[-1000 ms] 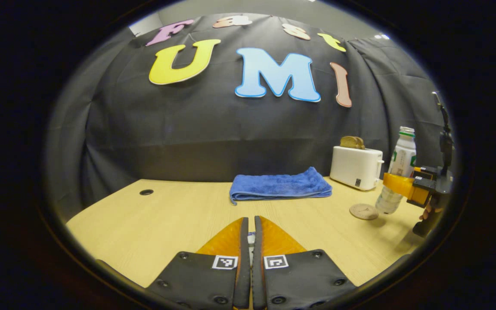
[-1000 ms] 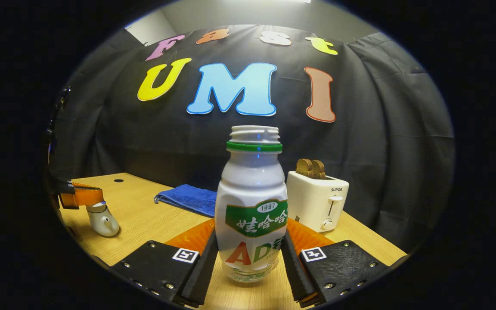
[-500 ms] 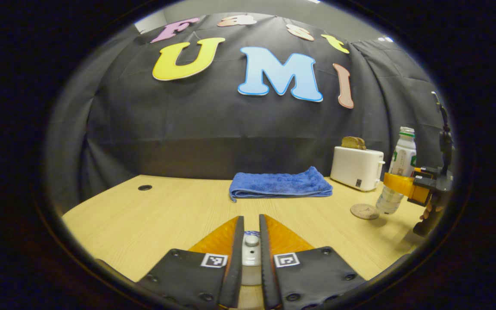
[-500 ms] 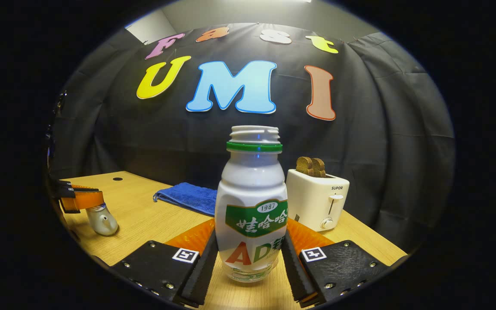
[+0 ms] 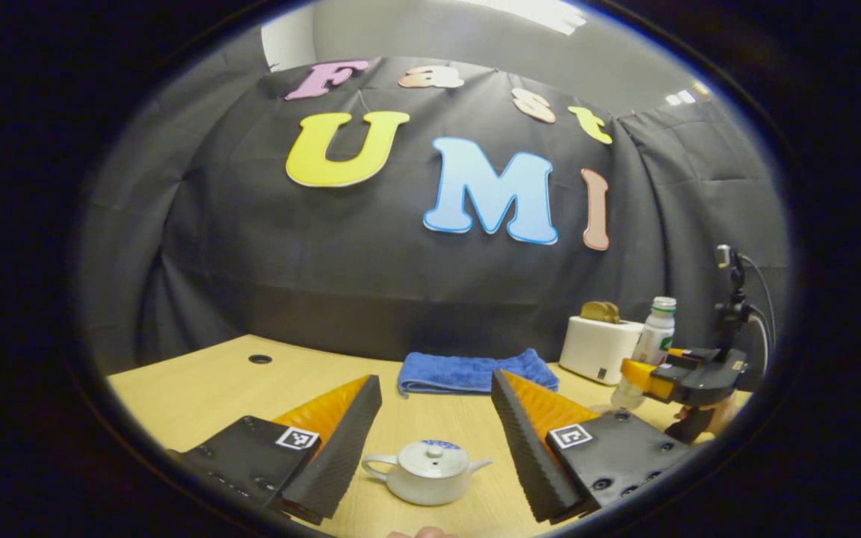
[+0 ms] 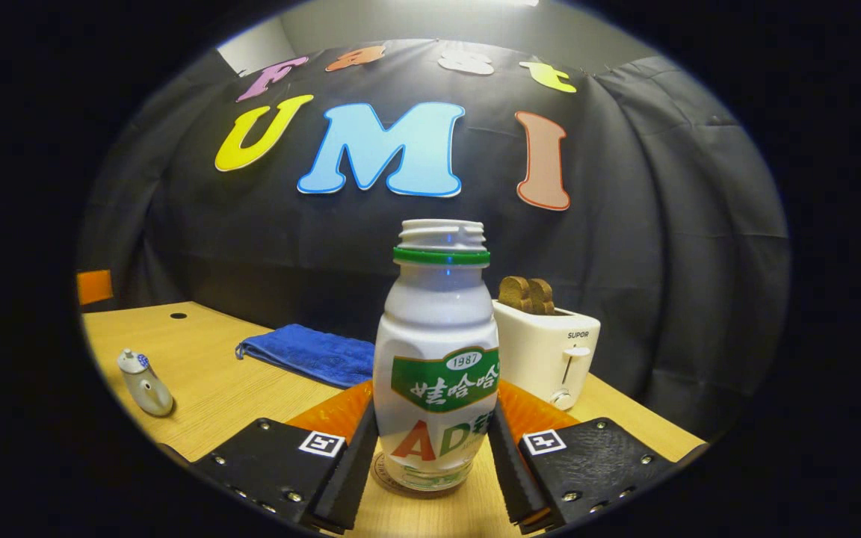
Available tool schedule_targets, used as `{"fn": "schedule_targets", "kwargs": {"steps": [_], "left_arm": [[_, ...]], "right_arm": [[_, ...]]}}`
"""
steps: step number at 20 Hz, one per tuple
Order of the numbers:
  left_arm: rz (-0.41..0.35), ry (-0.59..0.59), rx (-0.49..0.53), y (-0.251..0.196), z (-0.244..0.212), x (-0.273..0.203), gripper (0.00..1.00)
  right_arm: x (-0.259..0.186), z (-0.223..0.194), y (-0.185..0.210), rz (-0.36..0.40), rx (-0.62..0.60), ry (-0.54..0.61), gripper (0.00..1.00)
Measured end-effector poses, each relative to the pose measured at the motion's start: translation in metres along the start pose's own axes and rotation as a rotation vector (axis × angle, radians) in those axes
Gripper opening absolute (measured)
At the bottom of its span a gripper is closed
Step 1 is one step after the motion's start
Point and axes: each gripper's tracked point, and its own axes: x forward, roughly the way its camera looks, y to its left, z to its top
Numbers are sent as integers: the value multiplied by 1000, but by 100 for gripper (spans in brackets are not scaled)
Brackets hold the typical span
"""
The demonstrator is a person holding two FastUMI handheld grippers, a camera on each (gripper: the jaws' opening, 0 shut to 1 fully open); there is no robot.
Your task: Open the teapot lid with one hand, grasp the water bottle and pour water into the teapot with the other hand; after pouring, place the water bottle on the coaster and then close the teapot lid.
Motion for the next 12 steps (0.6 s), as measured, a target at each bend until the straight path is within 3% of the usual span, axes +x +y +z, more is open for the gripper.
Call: {"fn": "schedule_targets", "kwargs": {"steps": [6,12], "left_arm": [[29,-143,39,11,27,13,99],[25,-123,11,8,24,9,99]], "right_arm": [[26,-21,2,2,-18,60,72],[28,-29,4,3,-16,86,71]]}}
